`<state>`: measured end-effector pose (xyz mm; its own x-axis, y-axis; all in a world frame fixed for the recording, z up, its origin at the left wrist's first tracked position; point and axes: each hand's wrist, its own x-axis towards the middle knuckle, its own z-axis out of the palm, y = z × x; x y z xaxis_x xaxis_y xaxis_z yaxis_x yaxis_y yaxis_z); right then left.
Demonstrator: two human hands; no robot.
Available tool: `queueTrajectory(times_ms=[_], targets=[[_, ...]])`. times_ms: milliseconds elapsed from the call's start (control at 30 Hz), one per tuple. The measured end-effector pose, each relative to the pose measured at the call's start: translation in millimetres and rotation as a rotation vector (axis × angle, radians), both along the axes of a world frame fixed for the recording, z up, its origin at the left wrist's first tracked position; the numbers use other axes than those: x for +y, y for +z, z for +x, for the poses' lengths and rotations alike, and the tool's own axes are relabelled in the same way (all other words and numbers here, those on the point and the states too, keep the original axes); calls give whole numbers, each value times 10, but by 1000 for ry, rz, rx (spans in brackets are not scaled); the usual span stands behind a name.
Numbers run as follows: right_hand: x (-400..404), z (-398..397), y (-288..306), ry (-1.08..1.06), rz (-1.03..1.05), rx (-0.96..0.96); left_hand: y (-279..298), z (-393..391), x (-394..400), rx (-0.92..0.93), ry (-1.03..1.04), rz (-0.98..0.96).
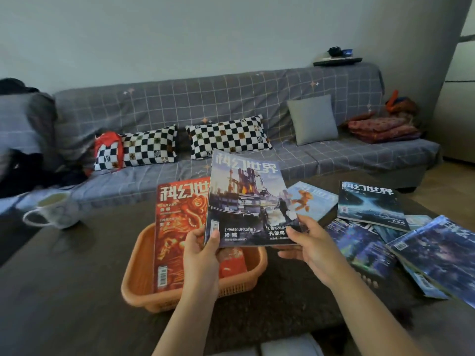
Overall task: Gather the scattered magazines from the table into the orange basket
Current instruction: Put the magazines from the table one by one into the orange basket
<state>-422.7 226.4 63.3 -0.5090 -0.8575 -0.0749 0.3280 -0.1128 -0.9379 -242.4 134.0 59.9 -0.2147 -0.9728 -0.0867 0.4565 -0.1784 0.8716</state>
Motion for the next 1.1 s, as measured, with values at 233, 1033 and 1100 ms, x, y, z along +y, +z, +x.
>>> queueTrajectory(times_ms=[233,1033,1100], targets=[[-360,503,-92,134,126,93,-179,634,-116,-75,149,-32],[-654,803,-187,106,573,1061,-276,1102,-305,-1209,159,-477],[-661,786,-198,102,599,1074,-270,1078,-312,-1227,158,-489]])
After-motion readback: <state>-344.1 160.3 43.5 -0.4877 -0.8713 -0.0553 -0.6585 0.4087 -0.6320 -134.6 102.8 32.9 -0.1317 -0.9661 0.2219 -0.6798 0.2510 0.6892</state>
